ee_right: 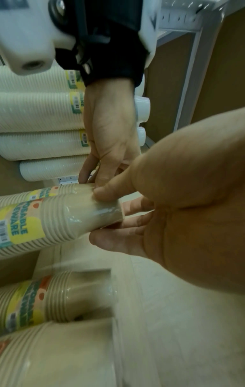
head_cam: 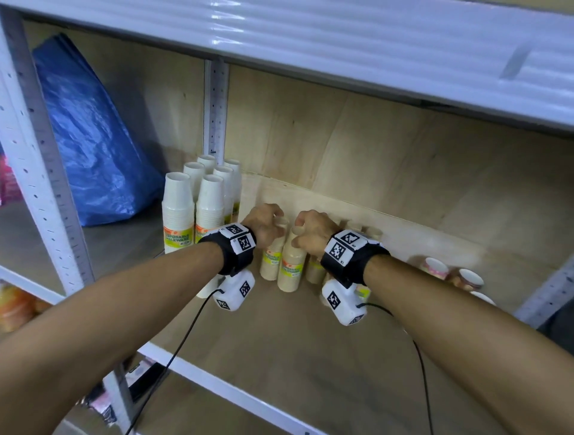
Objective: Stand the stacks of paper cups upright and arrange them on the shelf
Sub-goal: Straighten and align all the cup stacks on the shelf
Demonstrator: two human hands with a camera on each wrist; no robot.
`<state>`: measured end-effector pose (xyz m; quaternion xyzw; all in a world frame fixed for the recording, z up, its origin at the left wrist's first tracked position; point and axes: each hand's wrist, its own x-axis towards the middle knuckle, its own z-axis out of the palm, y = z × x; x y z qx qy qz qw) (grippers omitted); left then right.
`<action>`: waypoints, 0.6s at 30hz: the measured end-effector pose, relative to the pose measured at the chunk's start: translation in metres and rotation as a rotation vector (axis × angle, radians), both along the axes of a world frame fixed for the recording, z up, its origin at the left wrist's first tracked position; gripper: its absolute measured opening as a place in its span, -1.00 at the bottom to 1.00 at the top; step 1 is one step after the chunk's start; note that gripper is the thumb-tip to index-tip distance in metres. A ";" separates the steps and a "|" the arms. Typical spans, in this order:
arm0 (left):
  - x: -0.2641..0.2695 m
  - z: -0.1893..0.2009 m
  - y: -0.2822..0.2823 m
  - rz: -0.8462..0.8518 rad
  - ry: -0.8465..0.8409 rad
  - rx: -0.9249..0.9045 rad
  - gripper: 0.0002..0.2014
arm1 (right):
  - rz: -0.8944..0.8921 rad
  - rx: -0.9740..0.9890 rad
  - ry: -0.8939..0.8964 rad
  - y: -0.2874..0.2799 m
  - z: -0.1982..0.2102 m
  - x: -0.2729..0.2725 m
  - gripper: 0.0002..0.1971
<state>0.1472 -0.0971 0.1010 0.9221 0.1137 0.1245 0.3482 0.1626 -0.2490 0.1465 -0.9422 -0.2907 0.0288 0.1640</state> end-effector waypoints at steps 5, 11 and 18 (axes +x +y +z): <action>0.006 0.005 -0.022 -0.059 0.006 0.022 -0.62 | -0.038 -0.008 0.009 -0.024 0.010 -0.011 -0.63; 0.016 0.005 -0.051 -0.120 0.014 0.038 -0.60 | -0.084 -0.066 -0.010 -0.054 0.013 -0.017 -0.66; 0.023 -0.003 -0.069 -0.173 0.044 0.059 -0.62 | -0.128 -0.106 0.019 -0.072 0.006 -0.017 -0.73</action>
